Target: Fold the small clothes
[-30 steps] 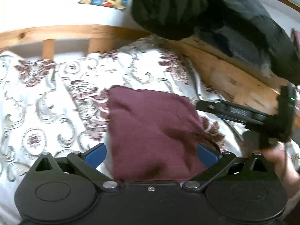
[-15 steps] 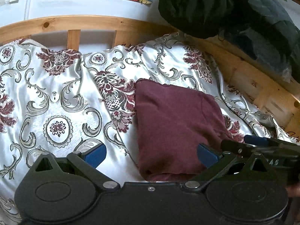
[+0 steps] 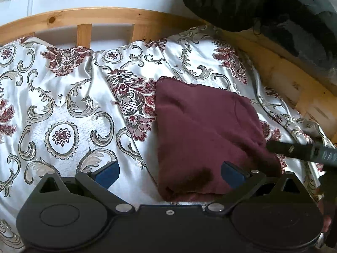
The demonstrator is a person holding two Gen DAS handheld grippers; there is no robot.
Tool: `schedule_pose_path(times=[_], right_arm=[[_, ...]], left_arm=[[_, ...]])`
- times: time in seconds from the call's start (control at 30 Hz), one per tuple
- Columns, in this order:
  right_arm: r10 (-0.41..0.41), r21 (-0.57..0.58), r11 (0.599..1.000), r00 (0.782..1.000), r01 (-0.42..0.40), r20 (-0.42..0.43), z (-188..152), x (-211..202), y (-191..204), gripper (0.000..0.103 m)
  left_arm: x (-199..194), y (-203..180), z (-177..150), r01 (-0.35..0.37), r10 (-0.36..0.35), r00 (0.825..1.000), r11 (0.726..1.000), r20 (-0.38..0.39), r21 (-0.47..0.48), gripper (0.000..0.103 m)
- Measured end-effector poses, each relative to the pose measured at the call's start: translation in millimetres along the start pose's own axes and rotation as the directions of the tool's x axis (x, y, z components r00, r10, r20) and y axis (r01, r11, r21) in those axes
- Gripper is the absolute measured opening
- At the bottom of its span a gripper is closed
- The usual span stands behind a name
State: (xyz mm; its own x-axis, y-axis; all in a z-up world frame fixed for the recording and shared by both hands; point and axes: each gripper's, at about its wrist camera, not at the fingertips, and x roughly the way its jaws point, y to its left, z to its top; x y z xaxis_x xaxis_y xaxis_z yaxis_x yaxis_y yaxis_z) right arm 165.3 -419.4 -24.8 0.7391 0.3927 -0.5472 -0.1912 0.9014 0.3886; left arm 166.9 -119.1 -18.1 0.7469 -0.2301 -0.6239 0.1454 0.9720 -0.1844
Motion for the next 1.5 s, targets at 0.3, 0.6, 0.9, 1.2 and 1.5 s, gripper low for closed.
schedule_pose_path(times=[0.3, 0.6, 0.9, 1.2, 1.5], right_arm=[[0.026, 0.151, 0.988, 0.994, -0.042, 0.102, 19, 38, -38, 0.053], [-0.092, 0.024, 0.996, 0.987, 0.089, 0.133, 19, 56, -29, 0.007], [-0.166, -0.053, 0.983, 0.970, 0.178, 0.178, 16, 64, -28, 0.006], [-0.149, -0.007, 0.988, 0.978, 0.152, 0.146, 20, 61, -29, 0.013], [-0.086, 0.007, 0.996, 0.989, 0.086, 0.123, 25, 33, -33, 0.093]], left_arm=[[4, 0, 4, -0.073, 0.070, 0.990, 0.997, 0.124, 0.017, 0.102], [30, 11, -4, -0.005, 0.006, 1.000, 1.000, 0.028, -0.029, 0.102], [51, -6, -18, 0.116, -0.115, 0.992, 0.993, -0.044, 0.036, 0.102], [48, -3, -18, 0.115, -0.113, 0.992, 0.993, -0.055, 0.031, 0.102], [30, 5, -10, 0.112, -0.112, 0.993, 0.994, 0.038, 0.001, 0.102]])
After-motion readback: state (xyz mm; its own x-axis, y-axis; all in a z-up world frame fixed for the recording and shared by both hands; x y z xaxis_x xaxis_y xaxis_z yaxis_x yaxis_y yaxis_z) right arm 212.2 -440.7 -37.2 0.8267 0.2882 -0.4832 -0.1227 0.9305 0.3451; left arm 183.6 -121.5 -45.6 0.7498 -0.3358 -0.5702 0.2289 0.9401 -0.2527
